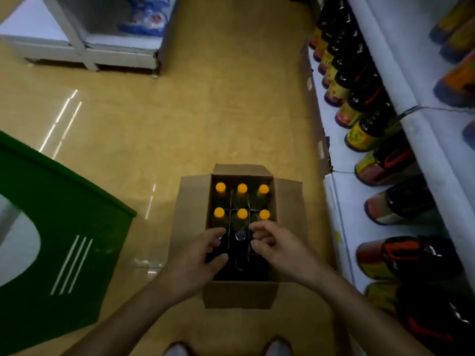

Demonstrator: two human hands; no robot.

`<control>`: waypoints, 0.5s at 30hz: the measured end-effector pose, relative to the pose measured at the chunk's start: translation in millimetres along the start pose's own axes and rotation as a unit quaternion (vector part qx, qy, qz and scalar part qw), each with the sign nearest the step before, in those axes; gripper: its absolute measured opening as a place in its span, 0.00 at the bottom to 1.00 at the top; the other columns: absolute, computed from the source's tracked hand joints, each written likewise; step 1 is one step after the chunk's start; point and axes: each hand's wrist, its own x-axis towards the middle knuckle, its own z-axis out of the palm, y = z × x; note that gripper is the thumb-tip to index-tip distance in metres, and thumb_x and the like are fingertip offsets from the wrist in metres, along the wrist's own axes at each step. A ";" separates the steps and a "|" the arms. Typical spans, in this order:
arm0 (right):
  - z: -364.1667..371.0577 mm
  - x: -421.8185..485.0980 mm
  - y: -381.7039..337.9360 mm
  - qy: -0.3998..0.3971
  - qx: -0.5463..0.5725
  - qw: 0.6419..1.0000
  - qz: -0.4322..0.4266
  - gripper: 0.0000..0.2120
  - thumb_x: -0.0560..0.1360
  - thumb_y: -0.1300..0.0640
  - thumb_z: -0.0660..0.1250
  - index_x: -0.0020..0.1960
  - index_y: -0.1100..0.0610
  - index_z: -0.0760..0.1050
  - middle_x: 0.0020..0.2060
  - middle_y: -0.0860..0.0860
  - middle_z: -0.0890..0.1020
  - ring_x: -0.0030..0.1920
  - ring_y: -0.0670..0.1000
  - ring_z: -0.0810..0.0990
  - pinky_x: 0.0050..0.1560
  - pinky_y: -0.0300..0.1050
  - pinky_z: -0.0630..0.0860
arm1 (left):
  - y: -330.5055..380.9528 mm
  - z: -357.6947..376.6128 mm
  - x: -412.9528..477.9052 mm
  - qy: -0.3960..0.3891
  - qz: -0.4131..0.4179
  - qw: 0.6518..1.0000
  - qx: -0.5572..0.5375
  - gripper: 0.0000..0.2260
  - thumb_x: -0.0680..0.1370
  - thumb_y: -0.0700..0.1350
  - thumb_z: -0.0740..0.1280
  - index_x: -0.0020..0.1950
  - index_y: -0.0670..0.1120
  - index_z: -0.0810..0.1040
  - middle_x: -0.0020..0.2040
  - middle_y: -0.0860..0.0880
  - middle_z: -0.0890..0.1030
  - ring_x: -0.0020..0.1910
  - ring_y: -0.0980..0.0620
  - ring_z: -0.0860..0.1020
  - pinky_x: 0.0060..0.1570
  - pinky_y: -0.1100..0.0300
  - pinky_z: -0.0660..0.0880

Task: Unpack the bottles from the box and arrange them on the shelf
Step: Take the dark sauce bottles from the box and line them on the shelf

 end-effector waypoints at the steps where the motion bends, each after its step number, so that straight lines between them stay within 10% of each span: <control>1: 6.5 10.3 14.5 -0.010 -0.013 1.000 0.003 0.18 0.82 0.51 0.65 0.71 0.44 0.70 0.55 0.39 0.76 0.56 0.40 0.77 0.57 0.40 0.79 | -9.2 5.3 11.5 -0.013 0.005 1.000 0.006 0.24 0.82 0.49 0.67 0.77 0.57 0.66 0.63 0.58 0.74 0.62 0.59 0.74 0.57 0.65 0.76; 15: 83.7 88.4 132.7 -0.137 -0.207 0.964 -0.092 0.20 0.80 0.58 0.66 0.71 0.45 0.71 0.66 0.47 0.75 0.65 0.47 0.75 0.66 0.46 0.74 | -88.0 81.6 101.4 -0.049 0.165 0.974 0.150 0.19 0.82 0.50 0.65 0.74 0.58 0.69 0.65 0.61 0.76 0.58 0.67 0.73 0.52 0.75 0.70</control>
